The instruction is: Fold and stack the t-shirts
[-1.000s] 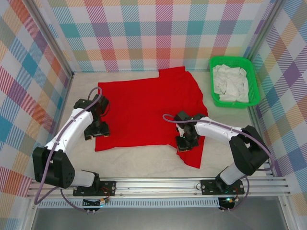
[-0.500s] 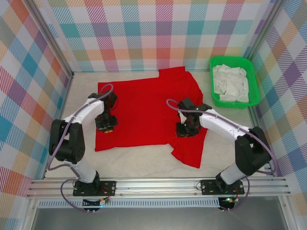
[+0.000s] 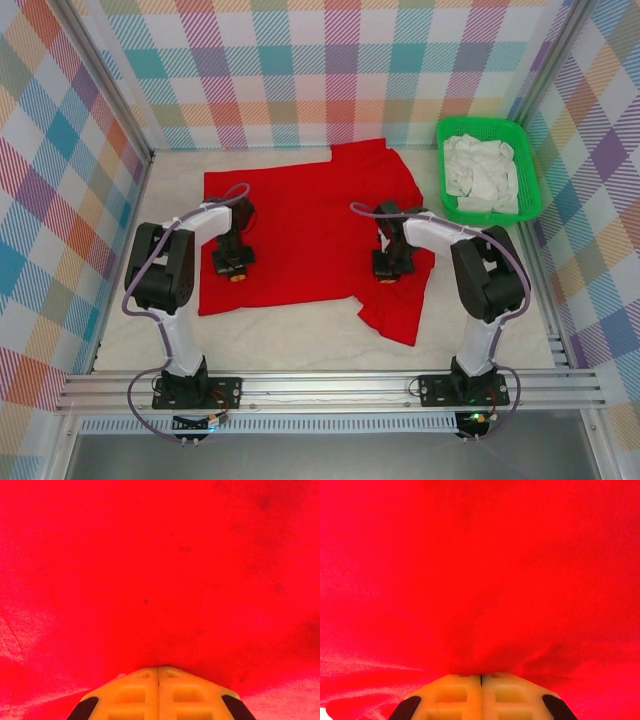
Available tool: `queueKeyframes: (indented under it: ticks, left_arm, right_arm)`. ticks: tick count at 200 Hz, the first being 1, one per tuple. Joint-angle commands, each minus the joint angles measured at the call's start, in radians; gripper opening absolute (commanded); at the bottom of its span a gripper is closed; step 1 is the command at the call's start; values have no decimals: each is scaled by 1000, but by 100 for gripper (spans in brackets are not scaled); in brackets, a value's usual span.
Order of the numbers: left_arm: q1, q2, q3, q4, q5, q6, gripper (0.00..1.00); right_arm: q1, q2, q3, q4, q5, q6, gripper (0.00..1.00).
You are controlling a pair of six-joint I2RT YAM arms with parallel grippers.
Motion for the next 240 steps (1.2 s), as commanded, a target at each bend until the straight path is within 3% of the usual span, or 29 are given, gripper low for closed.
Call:
queueKeyframes:
  ticks: [1,33,77,113,151,181,214,240]
  left_arm:
    - [8,108,22,26,-119,-6,4]
    - [28,168,160,-22,-241,14,4]
    - [33,221,293,21,-286,79,0]
    - [31,176,301,63,-264,96,0]
    - [9,-1,257,118,-217,110,0]
    - [3,-106,293,108,-207,112,15]
    - [6,-87,368,89,-242,118,19]
    - [19,40,491,97,-218,133,17]
  right_arm:
    - [-52,61,47,6,47,-27,0]
    - [-96,115,159,-15,38,-47,0]
    - [-114,206,296,-46,41,-71,0]
    - [-119,224,319,-54,40,-75,0]
    - [-119,150,353,-83,-5,-109,0]
    - [-118,125,463,-152,-45,-153,1]
    - [-132,184,618,-197,-71,-171,2]
    - [-179,307,838,-214,-85,-177,0]
